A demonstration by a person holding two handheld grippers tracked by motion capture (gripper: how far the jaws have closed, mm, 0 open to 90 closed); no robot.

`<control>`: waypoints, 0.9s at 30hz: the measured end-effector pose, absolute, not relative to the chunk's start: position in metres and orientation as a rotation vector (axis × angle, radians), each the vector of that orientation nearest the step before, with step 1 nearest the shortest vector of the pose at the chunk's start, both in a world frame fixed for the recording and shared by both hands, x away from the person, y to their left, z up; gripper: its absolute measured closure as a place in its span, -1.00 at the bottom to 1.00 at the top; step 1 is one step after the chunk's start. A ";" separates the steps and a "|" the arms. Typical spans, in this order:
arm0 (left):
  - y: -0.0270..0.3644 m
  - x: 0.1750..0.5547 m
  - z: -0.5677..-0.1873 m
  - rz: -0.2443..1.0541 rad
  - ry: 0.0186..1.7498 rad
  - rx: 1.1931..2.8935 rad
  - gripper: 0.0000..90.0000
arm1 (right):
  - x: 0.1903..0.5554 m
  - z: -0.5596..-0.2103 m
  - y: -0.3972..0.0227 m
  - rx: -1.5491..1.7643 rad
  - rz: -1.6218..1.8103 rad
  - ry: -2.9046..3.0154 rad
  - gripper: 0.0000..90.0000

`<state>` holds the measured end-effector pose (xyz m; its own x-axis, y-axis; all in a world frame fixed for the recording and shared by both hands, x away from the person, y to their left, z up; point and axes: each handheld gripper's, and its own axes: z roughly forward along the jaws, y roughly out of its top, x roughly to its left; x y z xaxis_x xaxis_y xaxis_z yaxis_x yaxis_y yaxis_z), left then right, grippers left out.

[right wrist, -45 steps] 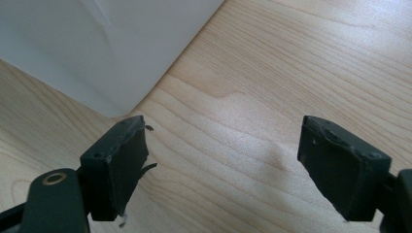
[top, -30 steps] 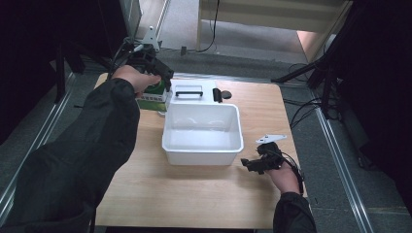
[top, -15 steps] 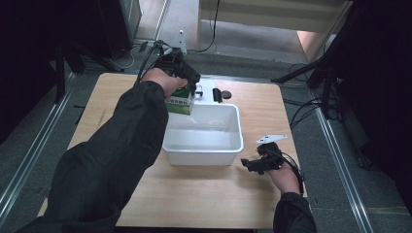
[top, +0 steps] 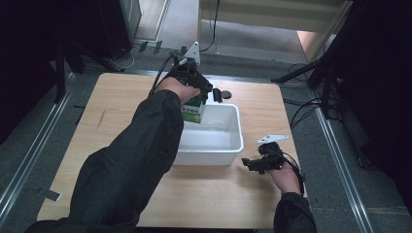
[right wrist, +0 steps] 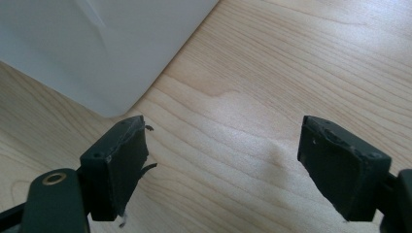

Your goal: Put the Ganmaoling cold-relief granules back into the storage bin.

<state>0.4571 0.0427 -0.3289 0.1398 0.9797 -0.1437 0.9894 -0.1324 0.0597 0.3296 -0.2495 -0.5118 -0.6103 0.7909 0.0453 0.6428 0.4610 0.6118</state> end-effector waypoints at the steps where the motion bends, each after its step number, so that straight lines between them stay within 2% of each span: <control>1: 0.042 0.457 -0.331 -0.096 1.976 2.265 -0.88 | 0.330 -0.512 -0.250 1.234 0.871 2.467 -0.59; 27: 0.016 0.453 -0.370 -0.079 2.045 2.212 -0.88 | 0.329 -0.511 -0.249 1.229 0.874 2.469 -0.59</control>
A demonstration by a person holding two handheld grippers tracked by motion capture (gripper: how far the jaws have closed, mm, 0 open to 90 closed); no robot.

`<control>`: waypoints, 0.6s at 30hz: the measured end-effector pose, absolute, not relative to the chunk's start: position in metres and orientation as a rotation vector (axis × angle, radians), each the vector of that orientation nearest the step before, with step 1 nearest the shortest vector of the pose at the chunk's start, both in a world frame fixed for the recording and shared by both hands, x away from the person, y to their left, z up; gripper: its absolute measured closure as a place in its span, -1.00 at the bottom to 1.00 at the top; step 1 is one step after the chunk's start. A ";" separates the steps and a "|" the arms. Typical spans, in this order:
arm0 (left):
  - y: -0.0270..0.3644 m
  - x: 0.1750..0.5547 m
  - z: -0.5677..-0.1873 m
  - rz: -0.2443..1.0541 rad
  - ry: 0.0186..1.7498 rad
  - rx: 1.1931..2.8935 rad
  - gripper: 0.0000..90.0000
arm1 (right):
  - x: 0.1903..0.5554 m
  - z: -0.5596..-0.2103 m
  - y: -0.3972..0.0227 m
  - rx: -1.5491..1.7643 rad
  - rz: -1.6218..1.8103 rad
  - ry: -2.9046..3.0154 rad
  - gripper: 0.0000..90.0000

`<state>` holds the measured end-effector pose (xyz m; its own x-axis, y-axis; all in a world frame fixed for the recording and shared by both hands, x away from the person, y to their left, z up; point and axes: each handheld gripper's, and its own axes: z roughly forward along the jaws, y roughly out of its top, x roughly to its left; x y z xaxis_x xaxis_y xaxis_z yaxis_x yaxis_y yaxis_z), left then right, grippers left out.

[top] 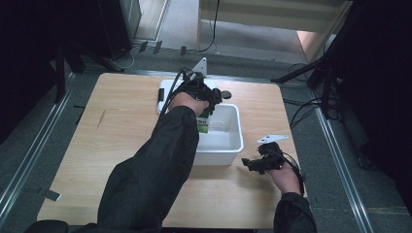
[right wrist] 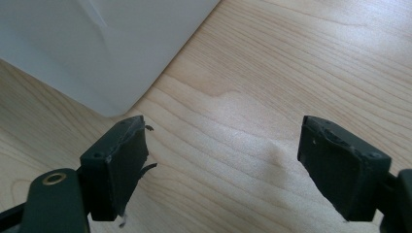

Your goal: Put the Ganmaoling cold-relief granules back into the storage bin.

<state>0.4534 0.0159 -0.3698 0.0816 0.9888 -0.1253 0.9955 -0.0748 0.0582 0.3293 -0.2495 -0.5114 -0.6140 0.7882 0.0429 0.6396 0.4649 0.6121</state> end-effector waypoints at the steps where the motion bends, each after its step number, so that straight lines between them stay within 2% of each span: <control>1: 0.016 0.454 -0.370 -0.079 2.049 2.207 -0.88 | 0.329 -0.511 -0.250 1.220 0.877 2.473 -0.59; 18: 0.009 0.456 -0.399 -0.100 2.071 2.190 -0.89 | 0.329 -0.511 -0.250 1.225 0.883 2.479 -0.59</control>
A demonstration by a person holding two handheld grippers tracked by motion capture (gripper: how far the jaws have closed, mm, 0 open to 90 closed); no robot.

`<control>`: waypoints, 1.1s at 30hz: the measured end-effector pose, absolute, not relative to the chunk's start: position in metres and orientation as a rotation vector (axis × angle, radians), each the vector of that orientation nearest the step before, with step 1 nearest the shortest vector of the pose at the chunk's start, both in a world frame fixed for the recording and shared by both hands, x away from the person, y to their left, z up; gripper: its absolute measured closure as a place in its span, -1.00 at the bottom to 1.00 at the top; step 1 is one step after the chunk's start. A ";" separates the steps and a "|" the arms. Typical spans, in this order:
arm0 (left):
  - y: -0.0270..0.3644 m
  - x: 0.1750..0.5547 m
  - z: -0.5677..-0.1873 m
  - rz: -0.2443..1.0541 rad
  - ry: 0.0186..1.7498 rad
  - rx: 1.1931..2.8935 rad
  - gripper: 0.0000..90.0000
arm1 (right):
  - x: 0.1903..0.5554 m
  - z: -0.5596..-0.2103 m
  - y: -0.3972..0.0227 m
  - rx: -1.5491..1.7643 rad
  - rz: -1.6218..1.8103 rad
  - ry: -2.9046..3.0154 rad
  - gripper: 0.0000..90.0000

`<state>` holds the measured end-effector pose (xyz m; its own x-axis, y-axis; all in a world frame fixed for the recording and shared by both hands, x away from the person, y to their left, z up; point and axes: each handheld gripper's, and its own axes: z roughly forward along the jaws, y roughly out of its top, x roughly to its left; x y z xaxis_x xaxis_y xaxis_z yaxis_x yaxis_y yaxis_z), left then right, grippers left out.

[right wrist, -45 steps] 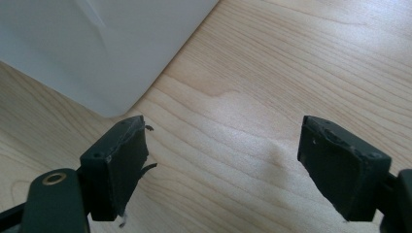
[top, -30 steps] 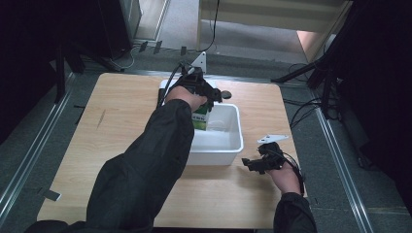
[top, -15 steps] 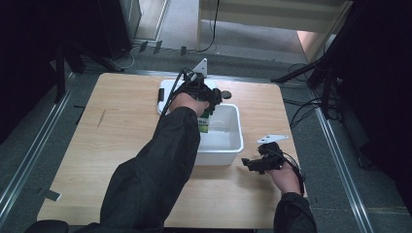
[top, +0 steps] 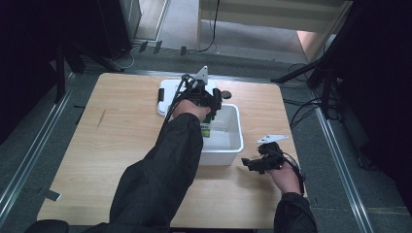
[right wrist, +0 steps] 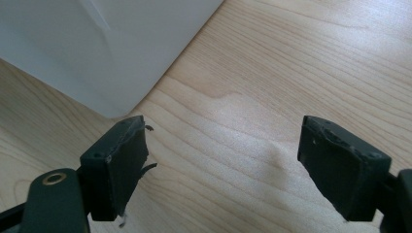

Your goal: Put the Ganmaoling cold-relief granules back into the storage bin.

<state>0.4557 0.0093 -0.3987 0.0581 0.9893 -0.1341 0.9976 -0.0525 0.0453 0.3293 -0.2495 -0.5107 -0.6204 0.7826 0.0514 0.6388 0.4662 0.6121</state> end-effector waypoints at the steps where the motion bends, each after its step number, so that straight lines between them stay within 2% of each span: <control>1: 0.009 0.456 -0.399 -0.106 2.074 2.195 -0.89 | 0.329 -0.511 -0.249 1.226 0.884 2.477 -0.59; 18: 0.008 0.457 -0.407 -0.086 2.082 2.217 -0.91 | 0.329 -0.510 -0.249 1.221 0.888 2.476 -0.59; 26: 0.013 0.457 -0.400 -0.113 2.066 2.185 -0.87 | 0.329 -0.510 -0.249 1.220 0.890 2.475 -0.59; 33: 0.018 0.453 -0.381 -0.150 2.031 2.232 -0.85 | 0.329 -0.510 -0.250 1.227 0.885 2.474 -0.59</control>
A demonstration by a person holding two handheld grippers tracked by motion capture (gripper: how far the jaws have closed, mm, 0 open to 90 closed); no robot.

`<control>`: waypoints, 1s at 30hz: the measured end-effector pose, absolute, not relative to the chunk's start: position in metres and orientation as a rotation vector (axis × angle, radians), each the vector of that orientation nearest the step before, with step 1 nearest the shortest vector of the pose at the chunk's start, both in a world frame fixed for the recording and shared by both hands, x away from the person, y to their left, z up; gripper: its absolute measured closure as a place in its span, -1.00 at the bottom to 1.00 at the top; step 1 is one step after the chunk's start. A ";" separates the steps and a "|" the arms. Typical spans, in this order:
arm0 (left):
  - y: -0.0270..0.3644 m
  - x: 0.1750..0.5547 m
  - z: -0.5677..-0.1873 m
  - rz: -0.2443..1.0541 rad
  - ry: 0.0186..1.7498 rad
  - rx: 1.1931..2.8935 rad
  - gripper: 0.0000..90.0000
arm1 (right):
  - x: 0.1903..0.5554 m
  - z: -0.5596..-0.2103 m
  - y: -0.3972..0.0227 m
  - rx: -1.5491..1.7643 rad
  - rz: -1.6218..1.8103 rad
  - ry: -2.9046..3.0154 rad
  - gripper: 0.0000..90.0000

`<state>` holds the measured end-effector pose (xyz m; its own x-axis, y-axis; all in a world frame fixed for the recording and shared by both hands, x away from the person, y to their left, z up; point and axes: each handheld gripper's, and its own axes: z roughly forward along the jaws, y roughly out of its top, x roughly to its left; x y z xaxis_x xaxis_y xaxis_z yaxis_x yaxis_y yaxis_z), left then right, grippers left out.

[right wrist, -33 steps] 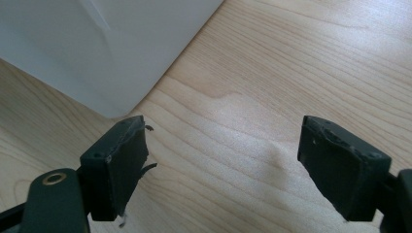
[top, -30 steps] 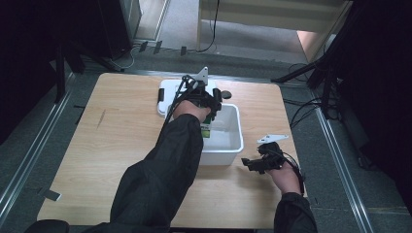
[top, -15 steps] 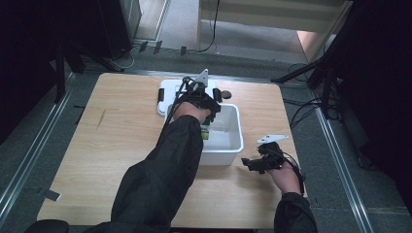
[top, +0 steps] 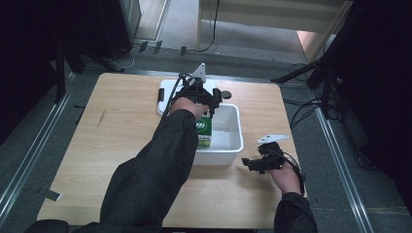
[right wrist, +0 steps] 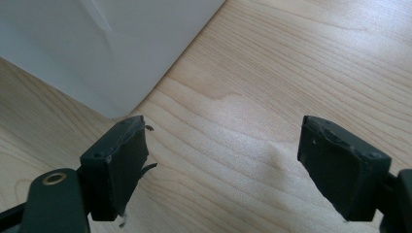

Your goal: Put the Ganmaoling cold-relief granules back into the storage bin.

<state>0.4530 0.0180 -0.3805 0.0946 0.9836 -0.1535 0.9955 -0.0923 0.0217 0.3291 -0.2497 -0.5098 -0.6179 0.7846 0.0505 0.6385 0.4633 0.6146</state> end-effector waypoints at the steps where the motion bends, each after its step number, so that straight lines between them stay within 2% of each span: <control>1: 0.017 0.452 -0.376 -0.138 2.021 2.233 -0.85 | 0.329 -0.510 -0.250 1.228 0.885 2.474 -0.59; 8: 0.019 0.450 -0.346 -0.122 1.929 2.254 -0.85 | 0.329 -0.510 -0.249 1.220 0.879 2.478 -0.59; 17: 0.033 0.444 -0.332 -0.083 1.826 2.290 -0.85 | 0.327 -0.511 -0.250 1.219 0.878 2.479 -0.59; 30: 0.081 0.438 -0.323 -0.051 1.783 2.262 -0.85 | 0.326 -0.511 -0.251 1.230 0.865 2.479 -0.59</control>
